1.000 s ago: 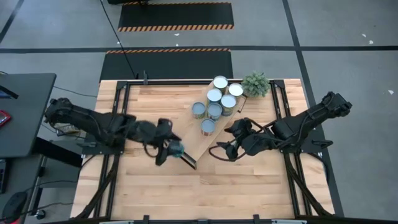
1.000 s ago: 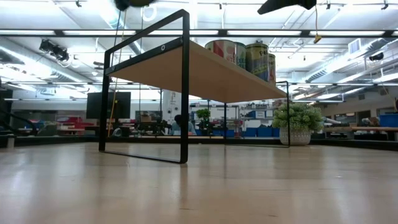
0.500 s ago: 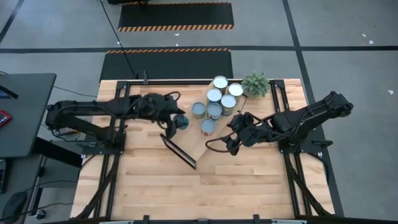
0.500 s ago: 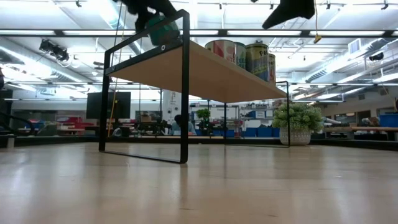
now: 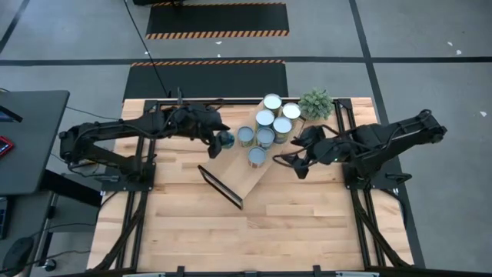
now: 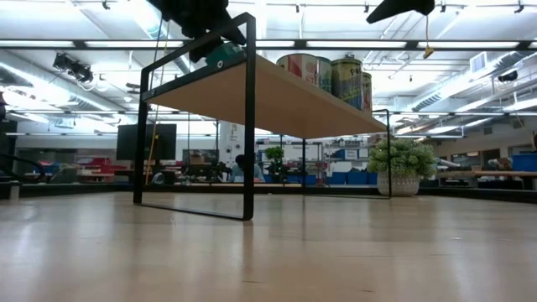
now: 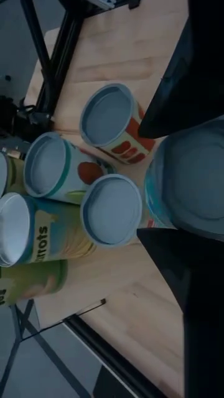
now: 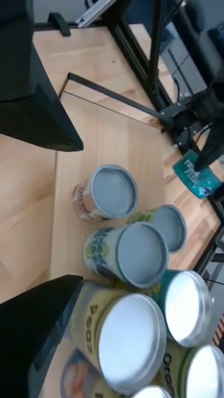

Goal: Pick and place cans onto a shelf
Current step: Put the canned tuna on the shelf

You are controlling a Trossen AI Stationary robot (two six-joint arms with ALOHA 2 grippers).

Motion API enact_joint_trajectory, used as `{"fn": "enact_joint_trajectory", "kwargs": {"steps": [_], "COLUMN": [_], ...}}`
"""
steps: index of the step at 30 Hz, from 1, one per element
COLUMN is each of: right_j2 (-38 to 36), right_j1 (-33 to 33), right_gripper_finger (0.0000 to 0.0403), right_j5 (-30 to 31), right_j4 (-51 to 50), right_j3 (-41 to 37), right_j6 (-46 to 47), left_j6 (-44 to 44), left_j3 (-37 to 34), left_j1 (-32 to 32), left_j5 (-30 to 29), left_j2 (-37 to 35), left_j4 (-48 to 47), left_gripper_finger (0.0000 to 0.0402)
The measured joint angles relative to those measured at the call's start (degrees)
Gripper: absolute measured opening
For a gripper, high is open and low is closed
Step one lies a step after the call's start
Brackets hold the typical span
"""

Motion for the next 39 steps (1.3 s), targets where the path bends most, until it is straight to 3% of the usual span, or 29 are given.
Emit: {"fn": "enact_joint_trajectory", "kwargs": {"steps": [7,14,18,23,27,31,39], "right_j2": [-1.9,-1.9,-1.9,-1.9,-1.8,-1.8,-1.8], "right_j1": [0.0,0.0,0.0,0.0,0.0,0.0,0.0], "right_gripper_finger": [0.0348,0.0348,0.0348,0.0348,0.0348,0.0348,0.0348], "right_j5": [2.2,2.8,2.9,3.1,3.3,3.3,3.3], "right_j4": [-0.4,-0.9,-0.8,-0.9,-1.4,-1.8,-1.9], "right_j3": [0.0,0.0,0.0,0.0,0.0,0.0,0.0], "right_j6": [-1.1,-2.1,-1.3,-1.4,-1.5,-1.5,-0.9], "left_j6": [0.5,1.8,6.8,9.5,9.6,15.2,22.3], "left_j3": [0.1,2.6,6.3,9.4,9.2,9.2,-1.3], "left_j1": [-0.3,-3.1,-2.9,-1.4,1.4,5.9,16.8], "left_j5": [-0.1,5.1,1.1,0.3,-0.4,-2.0,6.5], "left_j2": [2.2,6.7,4.6,2.1,1.8,2.2,1.9], "left_j4": [1.8,1.3,-7.5,-16.8,-28.6,-35.7,-32.6], "left_gripper_finger": [0.0230,0.0203,0.0181,0.0164,0.0164,0.0174,0.0181]}}
